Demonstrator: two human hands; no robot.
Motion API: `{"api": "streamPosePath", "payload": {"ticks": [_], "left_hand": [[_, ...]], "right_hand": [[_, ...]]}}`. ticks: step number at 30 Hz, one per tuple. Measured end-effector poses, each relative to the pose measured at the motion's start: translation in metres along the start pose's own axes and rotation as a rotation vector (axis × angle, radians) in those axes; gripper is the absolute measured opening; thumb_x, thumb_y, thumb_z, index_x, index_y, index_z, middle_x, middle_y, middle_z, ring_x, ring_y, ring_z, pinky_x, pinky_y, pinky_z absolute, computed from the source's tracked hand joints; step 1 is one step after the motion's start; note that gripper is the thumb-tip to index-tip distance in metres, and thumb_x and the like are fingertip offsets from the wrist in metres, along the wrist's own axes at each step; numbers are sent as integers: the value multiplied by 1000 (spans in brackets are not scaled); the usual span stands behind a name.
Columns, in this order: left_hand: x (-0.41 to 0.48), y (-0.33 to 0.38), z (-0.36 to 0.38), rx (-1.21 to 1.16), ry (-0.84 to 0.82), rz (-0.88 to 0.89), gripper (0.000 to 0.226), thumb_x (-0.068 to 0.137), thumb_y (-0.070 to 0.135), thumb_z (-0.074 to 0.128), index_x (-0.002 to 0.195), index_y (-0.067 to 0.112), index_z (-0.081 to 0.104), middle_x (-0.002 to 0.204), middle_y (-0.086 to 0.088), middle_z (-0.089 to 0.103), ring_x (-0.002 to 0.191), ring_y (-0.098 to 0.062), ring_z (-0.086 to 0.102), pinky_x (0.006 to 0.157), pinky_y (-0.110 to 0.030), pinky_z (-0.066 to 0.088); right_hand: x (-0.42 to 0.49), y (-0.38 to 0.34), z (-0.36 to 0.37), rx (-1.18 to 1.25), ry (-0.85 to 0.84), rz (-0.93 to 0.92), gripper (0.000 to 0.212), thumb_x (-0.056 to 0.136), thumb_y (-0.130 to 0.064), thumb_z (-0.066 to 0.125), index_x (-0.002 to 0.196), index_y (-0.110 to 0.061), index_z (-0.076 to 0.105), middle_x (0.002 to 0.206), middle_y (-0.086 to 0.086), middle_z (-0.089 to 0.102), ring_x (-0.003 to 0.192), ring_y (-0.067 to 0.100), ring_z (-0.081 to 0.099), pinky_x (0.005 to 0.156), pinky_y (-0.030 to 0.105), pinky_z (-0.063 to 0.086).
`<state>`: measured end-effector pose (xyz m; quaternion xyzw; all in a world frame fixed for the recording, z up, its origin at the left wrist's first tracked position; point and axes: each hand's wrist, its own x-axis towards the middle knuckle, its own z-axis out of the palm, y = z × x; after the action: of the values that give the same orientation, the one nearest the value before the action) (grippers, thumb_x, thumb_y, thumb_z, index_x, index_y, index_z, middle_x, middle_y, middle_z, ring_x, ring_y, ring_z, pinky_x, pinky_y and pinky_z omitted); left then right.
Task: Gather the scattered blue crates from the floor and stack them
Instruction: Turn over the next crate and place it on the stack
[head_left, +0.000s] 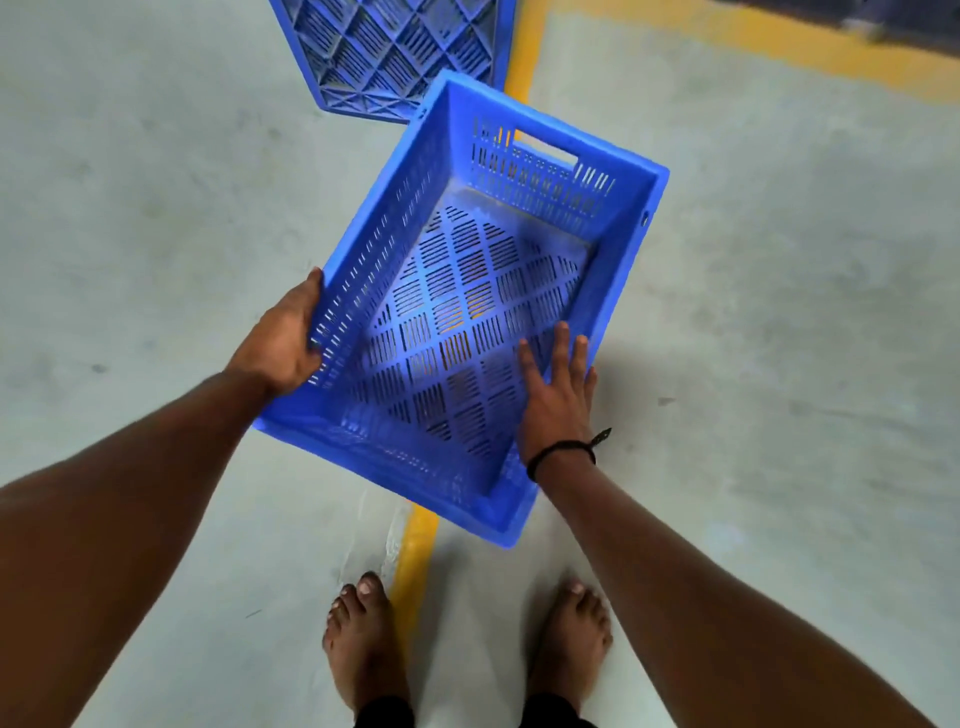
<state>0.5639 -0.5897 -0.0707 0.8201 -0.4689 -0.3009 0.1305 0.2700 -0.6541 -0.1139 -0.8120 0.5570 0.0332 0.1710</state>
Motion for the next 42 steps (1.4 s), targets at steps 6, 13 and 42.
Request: {"api": "streamPosePath", "payload": {"ticks": [6, 13, 42], "left_hand": [[10, -27, 11, 80, 42, 4, 95, 72, -5, 58, 152, 18, 12, 159, -1, 18, 142, -24, 29, 115, -32, 24], [31, 1, 23, 478, 290, 222, 75, 87, 20, 55, 150, 21, 15, 159, -11, 10, 144, -37, 17, 114, -53, 19], [33, -39, 0, 416, 383, 22, 68, 88, 23, 58, 147, 13, 24, 144, -19, 41, 118, -44, 48, 95, -54, 37]], "right_hand": [[-10, -18, 26, 17, 37, 13, 75, 72, -4, 58, 143, -21, 39, 157, 13, 15, 144, 39, 10, 111, 59, 17], [32, 66, -28, -114, 187, -558, 68, 86, -69, 36, 140, -28, 44, 151, 9, 34, 140, 33, 28, 110, 54, 20], [60, 63, -26, -182, 213, -484, 68, 84, -73, 37, 139, -33, 45, 150, 5, 36, 139, 31, 32, 111, 51, 24]]}}
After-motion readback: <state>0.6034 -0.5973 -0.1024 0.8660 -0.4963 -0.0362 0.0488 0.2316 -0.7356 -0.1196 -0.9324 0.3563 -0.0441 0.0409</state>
